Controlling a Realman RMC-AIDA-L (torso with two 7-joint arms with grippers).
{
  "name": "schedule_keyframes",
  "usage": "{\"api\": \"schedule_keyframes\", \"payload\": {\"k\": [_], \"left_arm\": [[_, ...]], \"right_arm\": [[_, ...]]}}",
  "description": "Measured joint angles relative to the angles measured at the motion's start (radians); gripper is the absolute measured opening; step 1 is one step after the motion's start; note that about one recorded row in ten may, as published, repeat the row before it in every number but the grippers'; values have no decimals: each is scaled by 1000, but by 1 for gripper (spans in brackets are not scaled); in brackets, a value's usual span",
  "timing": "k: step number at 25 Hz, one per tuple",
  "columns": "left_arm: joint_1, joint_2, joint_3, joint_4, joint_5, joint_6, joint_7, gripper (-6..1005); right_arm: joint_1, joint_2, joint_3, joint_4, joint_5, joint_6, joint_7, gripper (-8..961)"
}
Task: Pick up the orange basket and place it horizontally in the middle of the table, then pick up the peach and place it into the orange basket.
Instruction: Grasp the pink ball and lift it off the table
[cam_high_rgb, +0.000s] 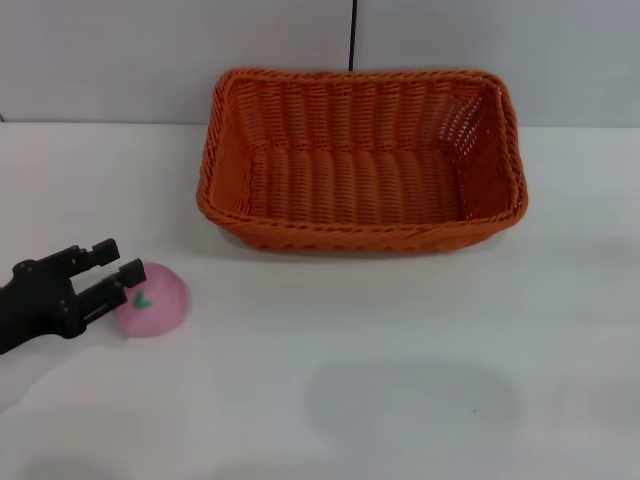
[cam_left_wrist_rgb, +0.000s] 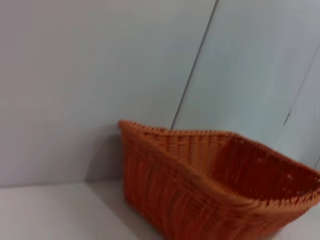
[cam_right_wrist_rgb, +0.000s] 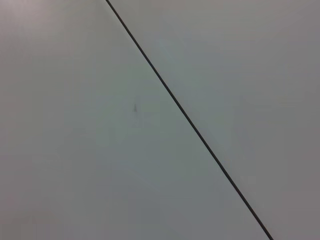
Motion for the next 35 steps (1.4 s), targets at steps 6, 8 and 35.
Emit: {"api": "schedule_keyframes", "payload": {"k": [6, 8, 35], "left_arm": [[-8, -15, 0, 1, 57, 58, -1, 512], [-11, -18, 0, 2, 68, 70, -1, 590], [-41, -44, -8, 0, 148, 133, 7, 432]], "right_arm": [[0, 0, -1, 2, -1, 2, 0, 545], [0, 0, -1, 2, -1, 2, 0, 545], [-1, 1, -2, 3, -1, 1, 0, 544]]}}
